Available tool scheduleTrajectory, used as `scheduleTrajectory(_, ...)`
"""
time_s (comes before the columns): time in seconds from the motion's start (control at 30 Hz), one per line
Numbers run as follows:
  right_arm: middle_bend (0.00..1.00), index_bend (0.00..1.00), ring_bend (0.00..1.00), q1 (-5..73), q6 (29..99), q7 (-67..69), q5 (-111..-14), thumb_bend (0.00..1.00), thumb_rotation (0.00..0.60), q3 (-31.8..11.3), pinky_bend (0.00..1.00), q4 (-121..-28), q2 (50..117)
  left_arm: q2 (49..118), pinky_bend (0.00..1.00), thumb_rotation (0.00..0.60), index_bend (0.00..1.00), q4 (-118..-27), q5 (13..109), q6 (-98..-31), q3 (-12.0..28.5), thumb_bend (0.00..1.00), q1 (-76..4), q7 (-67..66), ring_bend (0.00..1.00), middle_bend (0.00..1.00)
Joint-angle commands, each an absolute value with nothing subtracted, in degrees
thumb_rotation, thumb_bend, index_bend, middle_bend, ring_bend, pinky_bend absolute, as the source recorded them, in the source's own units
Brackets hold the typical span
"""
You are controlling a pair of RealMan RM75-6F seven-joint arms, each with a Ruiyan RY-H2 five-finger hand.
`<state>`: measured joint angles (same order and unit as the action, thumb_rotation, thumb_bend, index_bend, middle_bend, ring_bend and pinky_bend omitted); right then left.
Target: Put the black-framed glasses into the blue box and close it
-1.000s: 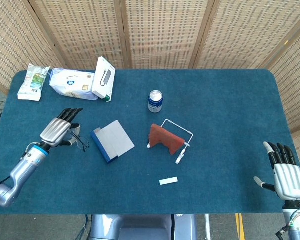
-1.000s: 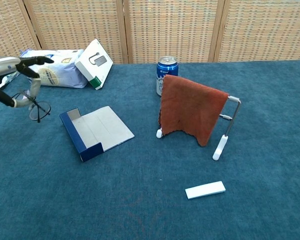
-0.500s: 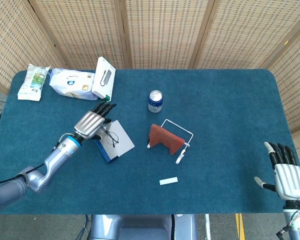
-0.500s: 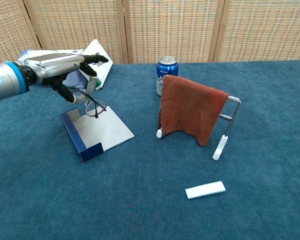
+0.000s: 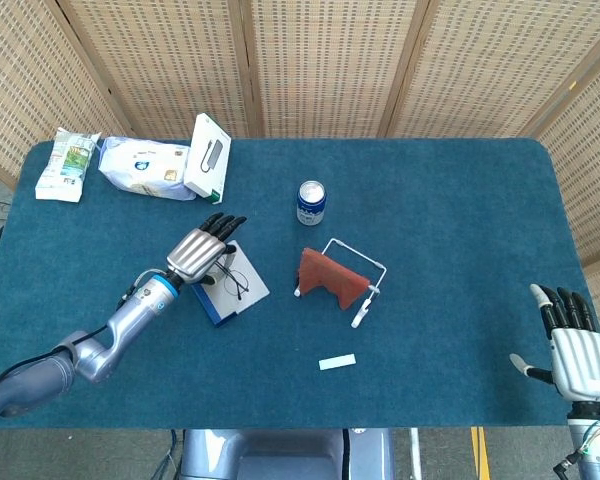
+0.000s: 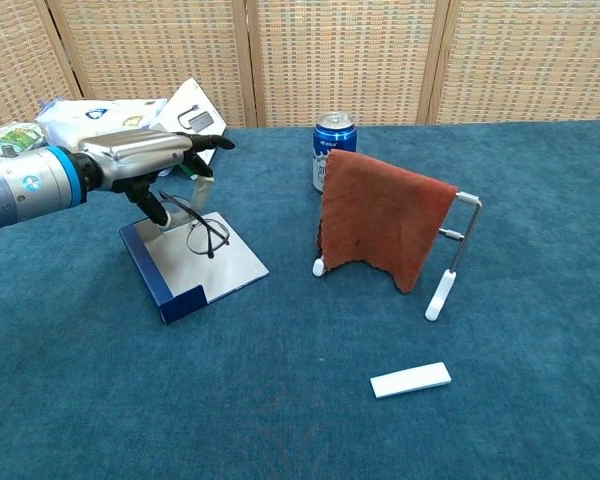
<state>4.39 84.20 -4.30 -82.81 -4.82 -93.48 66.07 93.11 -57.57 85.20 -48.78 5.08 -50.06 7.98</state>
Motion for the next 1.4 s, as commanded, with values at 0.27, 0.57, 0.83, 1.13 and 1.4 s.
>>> scheduleTrajectory(0.27, 0.12, 0.0, 0.0, 4.4, 84.2, -4.5, -82.7, 0.1, 0.6, -4.9, 0.0, -93.5, 66.2, 95.6, 0.0, 0.6, 0.62, -53.0, 87.1, -48.1, 2.6, 0.4, -50.5, 9.8, 0.0, 0.0)
scheduleTrajectory(0.57, 0.12, 0.0, 0.0, 4.4, 84.2, -4.6, -82.6, 0.1, 0.6, -5.0, 0.0, -93.5, 66.2, 97.7, 0.0, 0.6, 0.62, -48.4, 89.0, -49.5, 1.2, 0.38, -50.7, 12.1, 0.0, 0.0)
scheduleTrajectory(0.83, 0.12, 0.0, 0.0, 4.4, 84.3, -4.7, -82.6, 0.1, 0.6, -5.0, 0.0, -93.5, 66.2, 98.2, 0.0, 0.6, 0.62, -46.8, 89.7, -49.0, 0.1, 0.35, -51.0, 12.9, 0.0, 0.0)
scheduleTrajectory(1.13, 0.12, 0.0, 0.0, 4.4, 84.3, -4.7, -82.6, 0.1, 0.6, -5.0, 0.0, -93.5, 66.3, 96.7, 0.0, 0.6, 0.55, -47.3, 89.8, -47.9, -0.7, 0.33, -51.2, 13.1, 0.0, 0.0)
scheduleTrajectory(1.4, 0.12, 0.0, 0.0, 4.4, 84.2, -4.8, -82.6, 0.1, 0.6, -5.0, 0.0, -93.6, 66.3, 95.6, 0.0, 0.6, 0.39, -48.5, 89.3, -47.9, -0.6, 0.12, -51.0, 14.1, 0.0, 0.0)
